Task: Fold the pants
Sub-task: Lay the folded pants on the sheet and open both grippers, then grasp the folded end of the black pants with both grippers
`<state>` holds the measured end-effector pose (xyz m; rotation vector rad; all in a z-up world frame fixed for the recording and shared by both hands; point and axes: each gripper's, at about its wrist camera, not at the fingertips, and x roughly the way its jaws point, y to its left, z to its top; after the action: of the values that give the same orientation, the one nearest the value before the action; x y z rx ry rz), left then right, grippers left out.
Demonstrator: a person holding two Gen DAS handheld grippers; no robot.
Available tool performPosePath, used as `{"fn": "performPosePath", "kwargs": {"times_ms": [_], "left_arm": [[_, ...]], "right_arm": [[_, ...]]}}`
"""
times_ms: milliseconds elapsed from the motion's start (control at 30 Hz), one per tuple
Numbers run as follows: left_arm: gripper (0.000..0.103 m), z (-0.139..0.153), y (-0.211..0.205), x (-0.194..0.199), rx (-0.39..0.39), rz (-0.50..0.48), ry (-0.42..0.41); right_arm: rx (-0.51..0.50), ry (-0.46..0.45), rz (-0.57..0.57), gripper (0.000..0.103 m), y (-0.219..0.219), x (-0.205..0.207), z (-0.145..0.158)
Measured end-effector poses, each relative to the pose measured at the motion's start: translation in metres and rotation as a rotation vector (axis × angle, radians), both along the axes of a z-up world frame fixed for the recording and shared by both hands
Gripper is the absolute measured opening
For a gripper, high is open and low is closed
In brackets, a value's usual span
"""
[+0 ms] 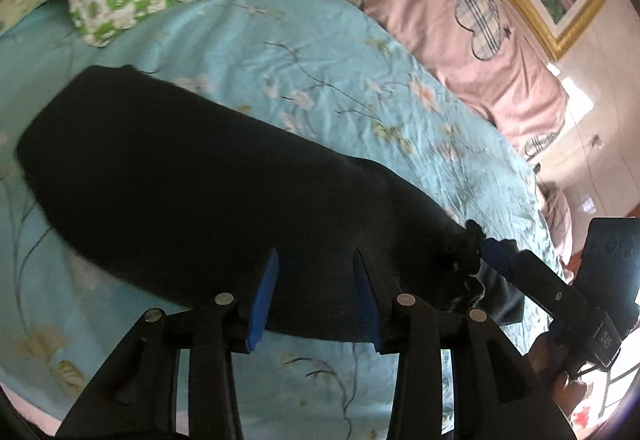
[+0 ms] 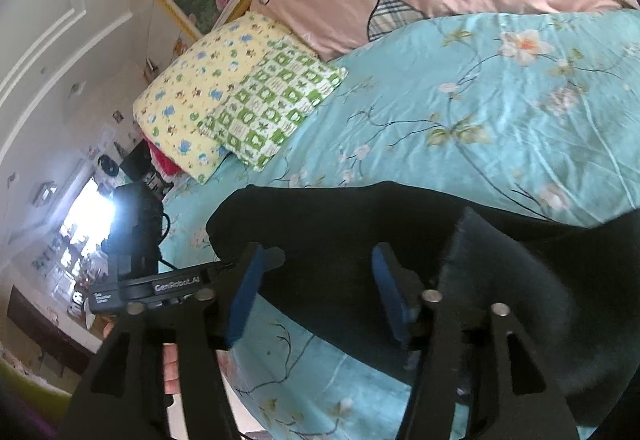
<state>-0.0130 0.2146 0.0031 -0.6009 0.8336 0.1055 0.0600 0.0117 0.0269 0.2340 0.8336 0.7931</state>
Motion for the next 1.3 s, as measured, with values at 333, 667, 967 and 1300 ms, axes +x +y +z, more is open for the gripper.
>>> {"fn": "performPosePath", "kwargs": {"times_ms": [333,667,967,1300], "left_arm": [[0.056,0.006,0.038,-0.036,0.017,0.151,-0.014],[0.063,-0.002,0.084,-0.065,-0.014,0.334,0.009],[0.064,-0.016,0.122,-0.076,-0.068,0.426,0.028],[0.066,-0.025,0.131,-0.069,-0.087,0.448,0.050]], "right_arm": [[-0.046,0.006,0.071,0.060,0.034,0.016,-0.003],[-0.094,0.008,0.169,0.060,0.087,0.043,-0.005],[-0.173,0.002,0.297,0.060,0.151,0.070,-0.013],[-0.234,0.018,0.381,0.060,0.200,0.097,-0.025]]}}
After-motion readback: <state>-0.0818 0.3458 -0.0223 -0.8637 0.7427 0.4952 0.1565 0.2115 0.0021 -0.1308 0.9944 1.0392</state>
